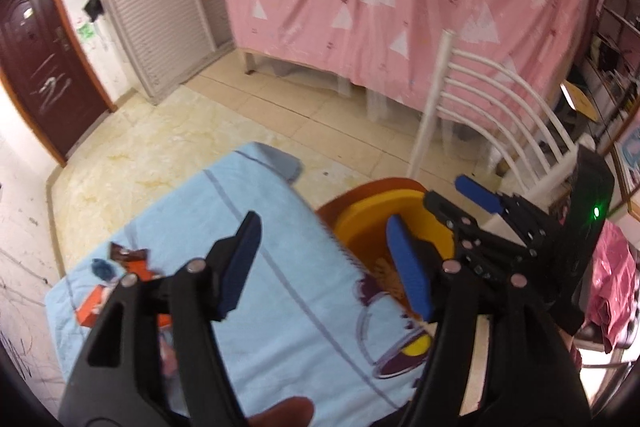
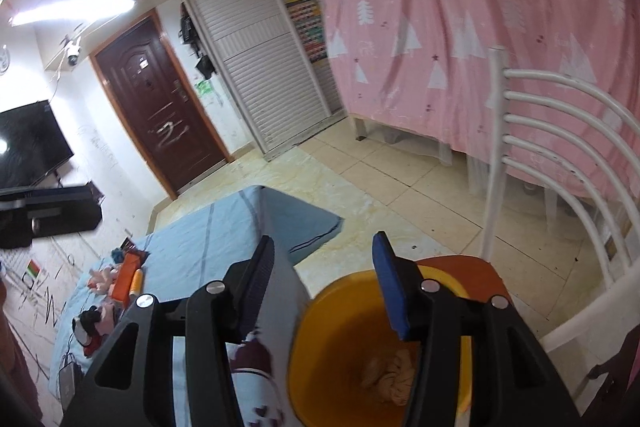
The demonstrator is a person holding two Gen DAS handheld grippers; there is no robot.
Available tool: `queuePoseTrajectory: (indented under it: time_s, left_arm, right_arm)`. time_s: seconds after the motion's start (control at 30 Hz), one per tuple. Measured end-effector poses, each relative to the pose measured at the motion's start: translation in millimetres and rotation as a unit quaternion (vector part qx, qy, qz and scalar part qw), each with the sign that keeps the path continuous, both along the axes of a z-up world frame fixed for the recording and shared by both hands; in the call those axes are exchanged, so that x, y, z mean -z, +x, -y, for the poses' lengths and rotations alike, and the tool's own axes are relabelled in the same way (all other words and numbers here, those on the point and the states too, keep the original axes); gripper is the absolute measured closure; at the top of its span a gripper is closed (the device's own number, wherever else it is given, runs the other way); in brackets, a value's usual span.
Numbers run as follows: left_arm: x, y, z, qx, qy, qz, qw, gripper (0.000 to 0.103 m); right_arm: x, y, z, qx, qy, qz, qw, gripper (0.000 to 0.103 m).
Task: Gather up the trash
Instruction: 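Carry both items to the yellow bucket and open both tools over it, then move both tools back over the bedsheet toward the orange box and tissue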
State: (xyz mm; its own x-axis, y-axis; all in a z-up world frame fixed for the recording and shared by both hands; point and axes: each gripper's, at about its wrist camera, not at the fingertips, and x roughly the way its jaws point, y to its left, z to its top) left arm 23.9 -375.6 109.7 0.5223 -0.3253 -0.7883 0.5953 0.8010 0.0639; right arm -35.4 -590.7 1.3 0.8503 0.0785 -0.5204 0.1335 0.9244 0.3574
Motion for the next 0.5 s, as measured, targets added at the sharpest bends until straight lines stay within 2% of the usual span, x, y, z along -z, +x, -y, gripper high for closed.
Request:
queuePoseTrajectory:
  time_s: [0.23, 0.5]
  left_arm:
    - [-15, 25, -66, -0.062, -0.001, 0.017, 0.9979, 0.038]
    - [-22, 43, -153, -0.133, -0.001, 0.029, 0.9907, 0.035]
  right_arm:
    - [-16, 23, -48, -0.053, -0.011, 0.004, 0.999, 0.058]
    - [-30, 52, -115, -0.118, -0.031, 0.001, 0.993, 0.058]
